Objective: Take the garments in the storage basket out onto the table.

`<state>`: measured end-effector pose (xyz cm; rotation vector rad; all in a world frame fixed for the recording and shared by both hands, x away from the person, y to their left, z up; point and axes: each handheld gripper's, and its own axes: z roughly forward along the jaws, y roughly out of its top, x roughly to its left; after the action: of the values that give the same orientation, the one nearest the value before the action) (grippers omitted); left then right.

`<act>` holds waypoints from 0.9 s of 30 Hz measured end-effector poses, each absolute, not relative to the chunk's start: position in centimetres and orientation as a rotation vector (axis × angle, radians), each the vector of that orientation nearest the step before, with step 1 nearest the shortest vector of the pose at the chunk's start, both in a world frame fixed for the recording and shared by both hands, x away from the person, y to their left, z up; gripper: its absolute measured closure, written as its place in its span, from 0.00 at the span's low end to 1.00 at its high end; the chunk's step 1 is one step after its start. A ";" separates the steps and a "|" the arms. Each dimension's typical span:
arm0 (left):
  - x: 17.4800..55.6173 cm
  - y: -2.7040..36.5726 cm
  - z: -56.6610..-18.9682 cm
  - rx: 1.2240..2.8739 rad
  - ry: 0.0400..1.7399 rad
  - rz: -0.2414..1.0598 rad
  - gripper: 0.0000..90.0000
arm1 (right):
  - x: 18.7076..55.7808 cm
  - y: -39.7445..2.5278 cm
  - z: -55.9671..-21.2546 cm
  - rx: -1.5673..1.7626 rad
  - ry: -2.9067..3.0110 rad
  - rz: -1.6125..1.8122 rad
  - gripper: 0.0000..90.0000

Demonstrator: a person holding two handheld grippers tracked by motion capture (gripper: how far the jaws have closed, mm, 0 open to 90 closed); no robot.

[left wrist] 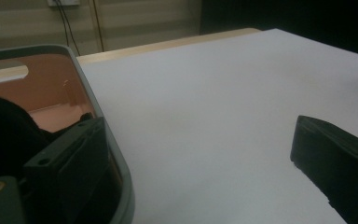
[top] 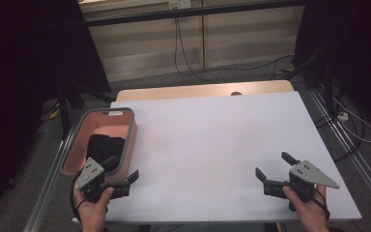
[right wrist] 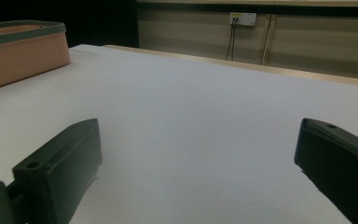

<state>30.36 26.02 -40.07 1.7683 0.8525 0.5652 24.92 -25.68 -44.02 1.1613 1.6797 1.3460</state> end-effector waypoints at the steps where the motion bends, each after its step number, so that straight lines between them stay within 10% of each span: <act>1: 30.4 26.2 -39.7 1.789 0.837 0.572 0.05 | 24.9 -25.7 -44.0 1.162 1.681 1.343 0.00; 27: 31.9 30.6 -36.8 1.772 1.084 0.629 0.05 | 25.0 -25.4 -44.1 1.150 1.689 1.312 0.01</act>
<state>31.94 30.63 -36.81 1.7722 1.0837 0.6288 25.03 -25.37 -44.05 1.1503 1.6892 1.3117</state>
